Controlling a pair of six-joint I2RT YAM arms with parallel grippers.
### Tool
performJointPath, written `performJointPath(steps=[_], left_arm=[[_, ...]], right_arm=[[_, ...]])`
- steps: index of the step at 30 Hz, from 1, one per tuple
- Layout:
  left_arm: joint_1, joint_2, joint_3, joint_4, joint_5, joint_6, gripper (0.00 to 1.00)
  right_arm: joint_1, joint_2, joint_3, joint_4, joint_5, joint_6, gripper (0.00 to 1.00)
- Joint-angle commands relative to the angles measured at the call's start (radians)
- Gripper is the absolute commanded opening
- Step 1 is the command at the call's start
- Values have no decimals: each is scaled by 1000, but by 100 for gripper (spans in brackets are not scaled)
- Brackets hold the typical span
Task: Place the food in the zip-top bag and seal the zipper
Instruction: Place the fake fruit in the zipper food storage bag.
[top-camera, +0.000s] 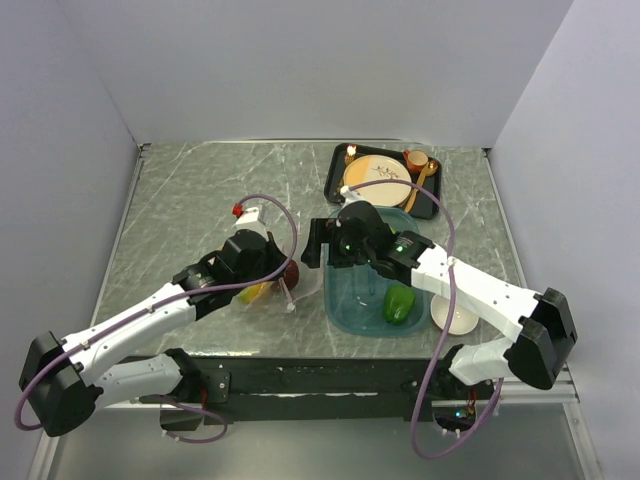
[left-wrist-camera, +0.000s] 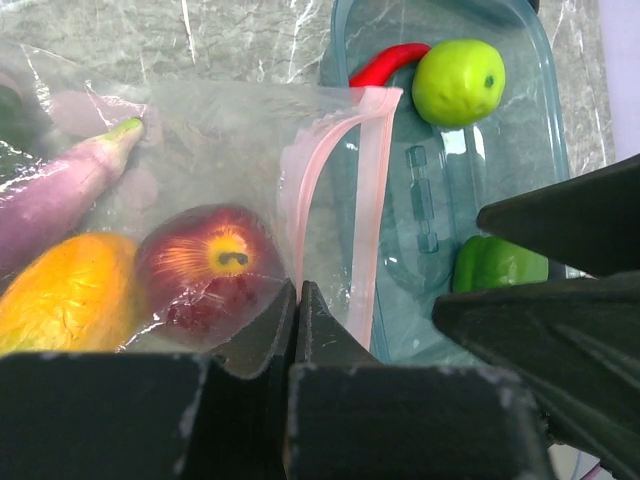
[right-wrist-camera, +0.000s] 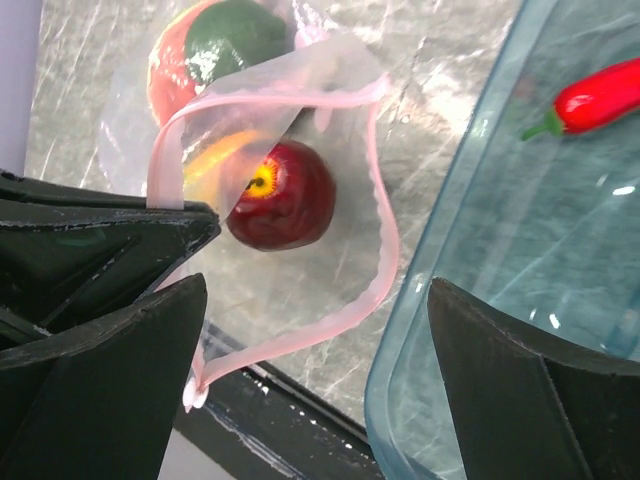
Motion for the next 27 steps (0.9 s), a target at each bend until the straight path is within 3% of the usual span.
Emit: performJointPath(steps=[1, 10, 18, 24, 27], left_arm=[[-4, -41, 40, 19, -16, -10, 1], [-4, -110, 106, -16, -23, 3, 1], [2, -127, 183, -114, -209, 44, 5], [32, -7, 233, -235, -154, 10, 1], [26, -12, 262, -216, -151, -7, 1]], right_arm=[[3, -64, 39, -21, 94, 0, 98], [-87, -193, -64, -101, 254, 80, 100], [-224, -291, -182, -112, 194, 73, 100], [-256, -282, -191, -147, 214, 74, 100], [-271, -283, -201, -150, 206, 83, 100]])
